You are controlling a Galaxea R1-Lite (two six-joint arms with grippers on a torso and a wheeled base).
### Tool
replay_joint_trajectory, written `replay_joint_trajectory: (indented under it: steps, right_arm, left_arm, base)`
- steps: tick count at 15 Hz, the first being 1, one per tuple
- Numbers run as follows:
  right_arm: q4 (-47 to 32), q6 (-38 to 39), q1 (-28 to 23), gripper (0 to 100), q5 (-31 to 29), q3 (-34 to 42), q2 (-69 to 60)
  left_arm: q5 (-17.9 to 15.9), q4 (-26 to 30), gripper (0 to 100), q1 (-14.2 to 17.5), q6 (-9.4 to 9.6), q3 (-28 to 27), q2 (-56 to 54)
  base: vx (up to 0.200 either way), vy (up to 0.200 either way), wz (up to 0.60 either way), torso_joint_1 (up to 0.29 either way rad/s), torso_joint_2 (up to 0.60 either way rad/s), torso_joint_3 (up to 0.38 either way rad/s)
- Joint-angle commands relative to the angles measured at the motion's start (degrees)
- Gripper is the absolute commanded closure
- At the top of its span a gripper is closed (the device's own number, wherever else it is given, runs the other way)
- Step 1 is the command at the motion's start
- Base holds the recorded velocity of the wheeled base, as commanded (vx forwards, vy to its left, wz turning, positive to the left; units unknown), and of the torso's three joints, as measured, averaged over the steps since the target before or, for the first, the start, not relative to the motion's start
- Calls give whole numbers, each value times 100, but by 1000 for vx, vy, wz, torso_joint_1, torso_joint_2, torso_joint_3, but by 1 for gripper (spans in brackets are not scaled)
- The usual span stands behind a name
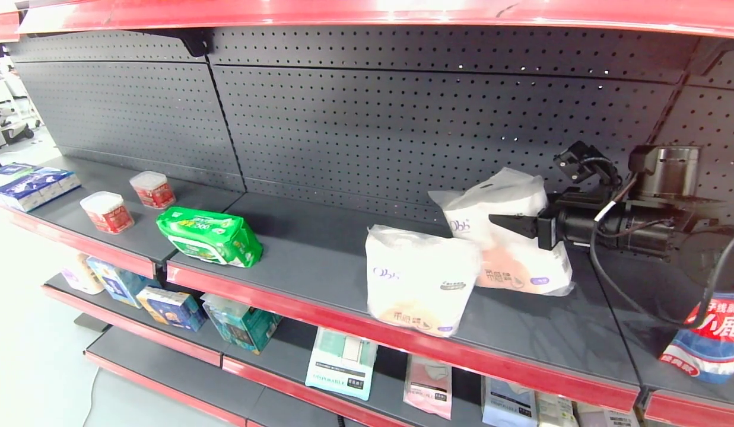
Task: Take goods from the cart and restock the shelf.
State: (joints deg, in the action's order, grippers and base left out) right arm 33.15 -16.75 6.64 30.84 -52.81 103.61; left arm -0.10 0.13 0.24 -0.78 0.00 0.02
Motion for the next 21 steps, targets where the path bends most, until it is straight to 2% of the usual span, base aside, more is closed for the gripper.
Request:
replay_joint_trajectory:
  steps: [1,4,8,11,14,17,21]
  right_arm:
    - [87,23,4,100,212,-388,546]
    - [236,251,258,100,326,-1038,1056]
    - [271,234,408,100,493,-1267,1390]
    - [667,251,513,100,484,-1636,1803]
    - [667,163,522,100,493,-1434,1865]
    - [623,-593,215,100,502,-986,1856]
    - [623,-953,-67,100,519,-854,1821]
  left_arm:
    - [1,-5,0,2,-1,0,-2]
    - [1,4,0,2,-1,0,-2]
    - [1,-5,0,2,-1,0,-2]
    - [1,-5,0,2,-1,0,-2]
    - [1,4,0,2,-1,0,-2]
    - [1,4,0,2,-1,0,6]
    - [1,4,0,2,-1,0,-2]
  base:
    - [0,0,0,0,0,0]
    - [0,0,0,0,0,0]
    - [0,0,0,0,0,0]
    - [0,0,0,0,0,0]
    - [0,0,0,0,0,0]
    - [0,0,0,0,0,0]
    - [0,0,0,0,0,0]
